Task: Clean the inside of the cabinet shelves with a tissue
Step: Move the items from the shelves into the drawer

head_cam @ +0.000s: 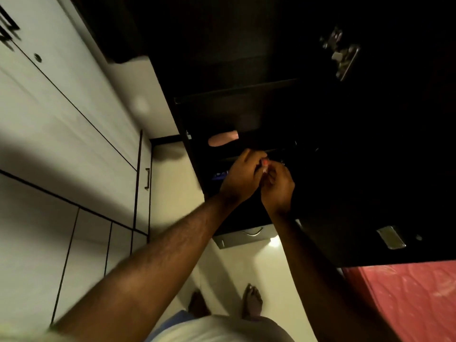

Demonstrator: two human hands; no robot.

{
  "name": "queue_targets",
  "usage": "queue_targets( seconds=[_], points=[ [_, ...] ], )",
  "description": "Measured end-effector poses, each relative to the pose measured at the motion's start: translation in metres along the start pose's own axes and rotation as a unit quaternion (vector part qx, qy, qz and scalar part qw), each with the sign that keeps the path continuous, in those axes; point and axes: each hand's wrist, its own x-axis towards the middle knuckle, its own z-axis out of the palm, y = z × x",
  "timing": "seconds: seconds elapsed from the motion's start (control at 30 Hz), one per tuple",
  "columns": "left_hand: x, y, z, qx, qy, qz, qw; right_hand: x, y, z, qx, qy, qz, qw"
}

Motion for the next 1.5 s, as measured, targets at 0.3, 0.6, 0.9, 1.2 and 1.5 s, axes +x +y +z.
queue_targets(
  seconds=[0.3, 0.6, 0.9, 1.2, 1.5],
  points=[
    [-0.053, -0.084, 0.094, 0.102, -0.298, -0.118, 0.942, -0.08, 0.111, 0.033, 0.084, 0.031, 0.299, 0.95],
    [-0.064, -0.137, 0.16, 0.092, -0.373, -0.186, 0.904, -0.086, 0.174, 0.056, 0.066, 0.127, 0.398, 0.906],
    [-0.07, -0.147, 0.201, 0.031, -0.382, -0.175, 0.907, -0.088, 0.21, 0.07, 0.049, 0.143, 0.418, 0.896],
    [-0.072, -0.143, 0.197, 0.035, -0.379, -0.19, 0.905, -0.081, 0.213, 0.071, 0.071, 0.115, 0.406, 0.904],
    [-0.074, -0.138, 0.179, 0.034, -0.366, -0.214, 0.905, -0.101, 0.199, 0.056, -0.036, 0.072, 0.387, 0.919]
  ],
)
